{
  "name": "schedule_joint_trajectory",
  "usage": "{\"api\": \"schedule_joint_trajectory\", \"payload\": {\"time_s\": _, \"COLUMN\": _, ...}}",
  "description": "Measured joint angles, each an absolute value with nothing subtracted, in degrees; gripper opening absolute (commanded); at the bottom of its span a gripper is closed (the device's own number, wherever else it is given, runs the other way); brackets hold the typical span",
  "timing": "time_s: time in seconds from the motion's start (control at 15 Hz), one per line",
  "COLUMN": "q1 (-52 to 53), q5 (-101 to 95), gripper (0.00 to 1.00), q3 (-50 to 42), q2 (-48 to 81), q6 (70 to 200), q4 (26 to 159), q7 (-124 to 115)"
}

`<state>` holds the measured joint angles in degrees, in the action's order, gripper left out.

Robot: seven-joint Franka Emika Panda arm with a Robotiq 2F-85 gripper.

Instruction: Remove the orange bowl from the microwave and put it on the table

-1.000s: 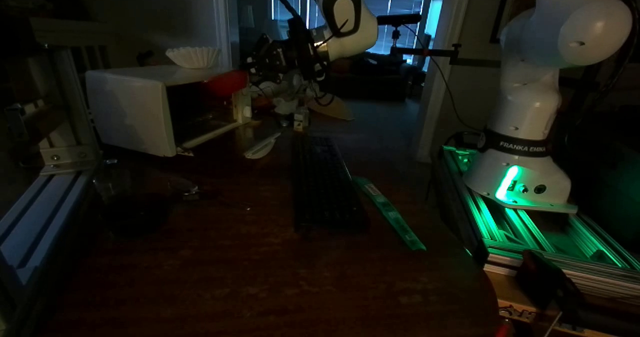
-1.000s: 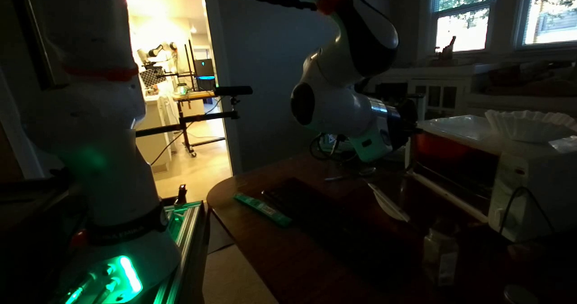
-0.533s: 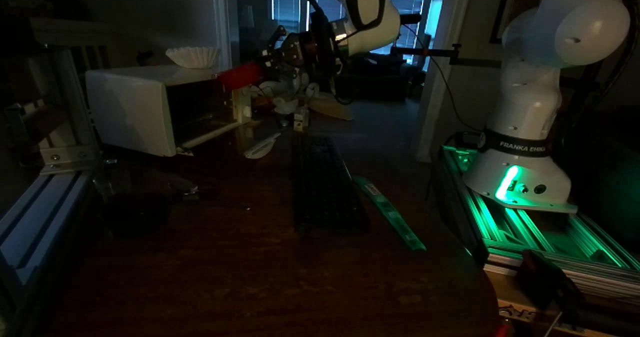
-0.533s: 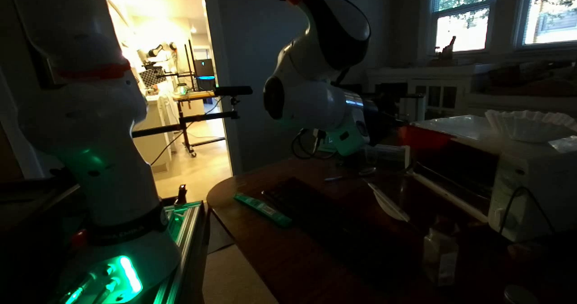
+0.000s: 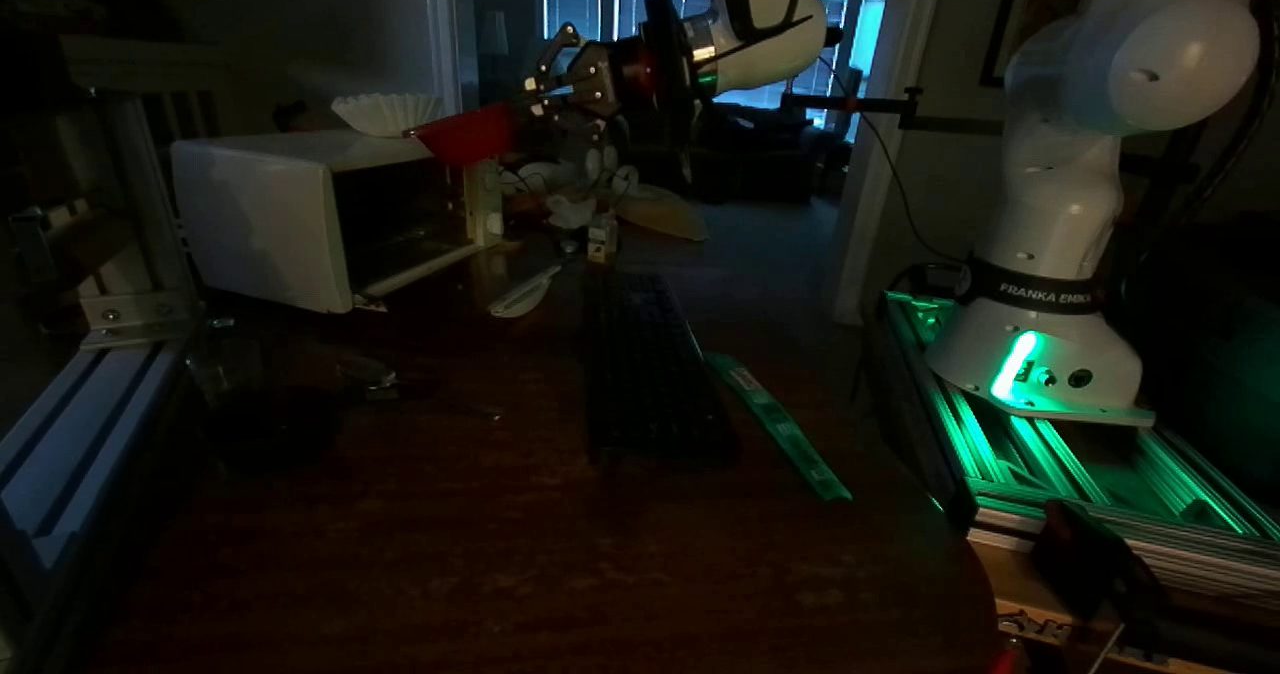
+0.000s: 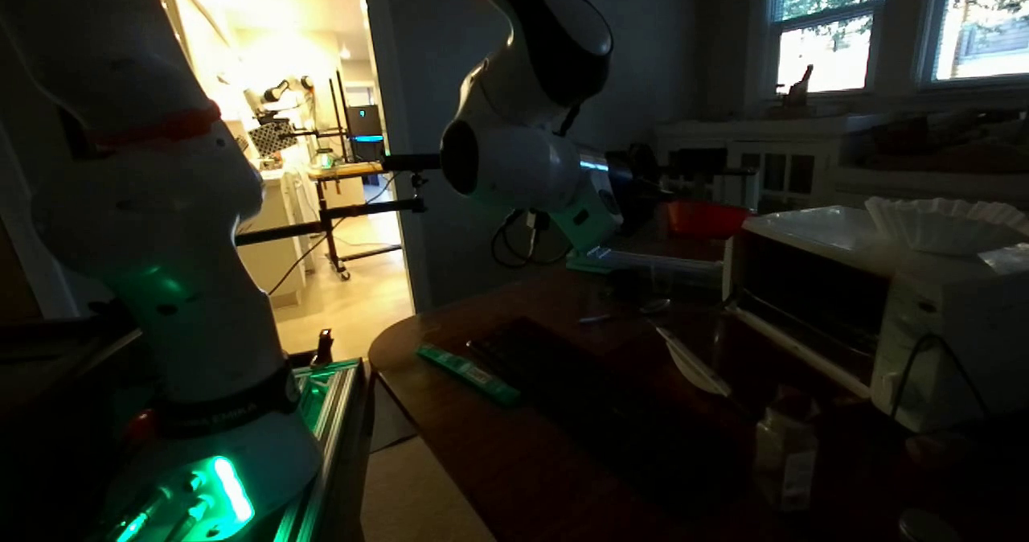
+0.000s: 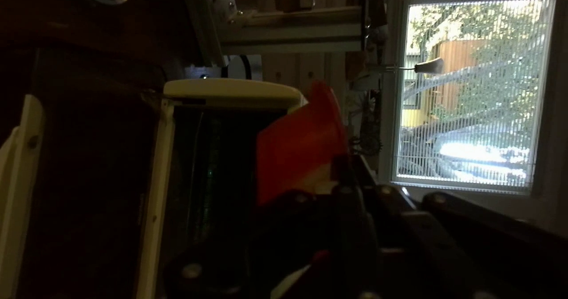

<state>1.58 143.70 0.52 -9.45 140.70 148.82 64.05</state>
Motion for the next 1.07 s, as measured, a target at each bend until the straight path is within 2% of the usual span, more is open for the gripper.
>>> {"api": "schedule_joint_trajectory", "payload": {"time_s": 1.07, "q1": 1.5, "q5": 143.7, "gripper": 0.01, "q3": 0.7, "q2": -9.9, "q6": 140.7, "q4": 149.1, "q7": 64.0}}
